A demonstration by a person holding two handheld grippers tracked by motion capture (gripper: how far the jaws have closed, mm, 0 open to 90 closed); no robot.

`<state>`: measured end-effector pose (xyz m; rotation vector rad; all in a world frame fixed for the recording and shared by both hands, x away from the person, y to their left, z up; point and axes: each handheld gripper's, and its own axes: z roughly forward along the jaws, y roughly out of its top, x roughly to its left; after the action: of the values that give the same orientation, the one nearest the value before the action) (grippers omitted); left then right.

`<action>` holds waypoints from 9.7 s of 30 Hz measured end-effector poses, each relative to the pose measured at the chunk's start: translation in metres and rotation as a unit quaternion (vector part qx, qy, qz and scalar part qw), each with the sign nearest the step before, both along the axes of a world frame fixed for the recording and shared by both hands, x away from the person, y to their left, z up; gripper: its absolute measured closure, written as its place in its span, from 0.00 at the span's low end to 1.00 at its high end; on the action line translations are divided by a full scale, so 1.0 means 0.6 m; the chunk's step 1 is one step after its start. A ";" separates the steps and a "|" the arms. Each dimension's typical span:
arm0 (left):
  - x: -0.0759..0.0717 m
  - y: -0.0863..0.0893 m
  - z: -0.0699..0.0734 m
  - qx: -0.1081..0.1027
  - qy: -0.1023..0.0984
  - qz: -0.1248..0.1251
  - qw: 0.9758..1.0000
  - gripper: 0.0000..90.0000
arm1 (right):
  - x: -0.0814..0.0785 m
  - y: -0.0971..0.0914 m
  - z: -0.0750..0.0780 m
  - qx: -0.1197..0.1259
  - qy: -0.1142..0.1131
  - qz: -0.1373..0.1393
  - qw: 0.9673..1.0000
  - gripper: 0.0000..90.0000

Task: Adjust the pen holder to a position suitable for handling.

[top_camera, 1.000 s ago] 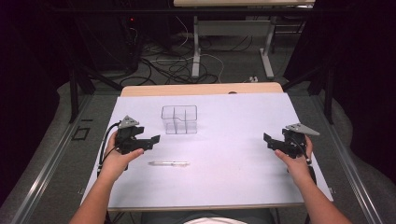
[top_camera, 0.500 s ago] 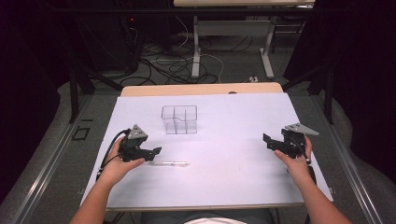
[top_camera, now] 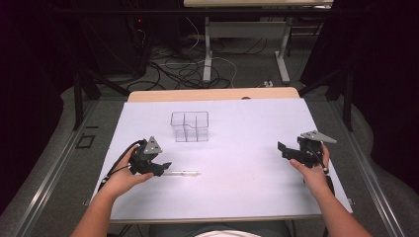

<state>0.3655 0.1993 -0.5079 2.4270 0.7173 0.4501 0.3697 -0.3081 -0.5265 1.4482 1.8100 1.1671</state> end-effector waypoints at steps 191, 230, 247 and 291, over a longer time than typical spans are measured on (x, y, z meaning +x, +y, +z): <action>-0.115 -0.248 0.033 0.307 -0.292 -0.202 0.883 0.89 | -0.011 0.253 0.141 -0.361 -0.023 0.464 0.809 0.53; -0.139 -0.309 0.024 0.307 -0.295 -0.248 0.870 0.89 | 0.023 0.340 0.118 -0.320 0.186 0.520 0.770 0.76; -0.142 -0.308 0.020 0.307 -0.297 -0.253 0.868 0.88 | 0.026 0.353 0.112 -0.311 0.223 0.522 0.762 0.88; -0.053 -0.156 0.023 0.139 -0.171 -0.067 0.973 0.43 | 0.064 0.356 0.123 -0.318 0.164 0.427 0.830 0.88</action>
<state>0.3337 0.1054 -0.4939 2.5369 0.3585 0.9382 0.4082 -0.0947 -0.4527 0.4262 2.8650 0.5129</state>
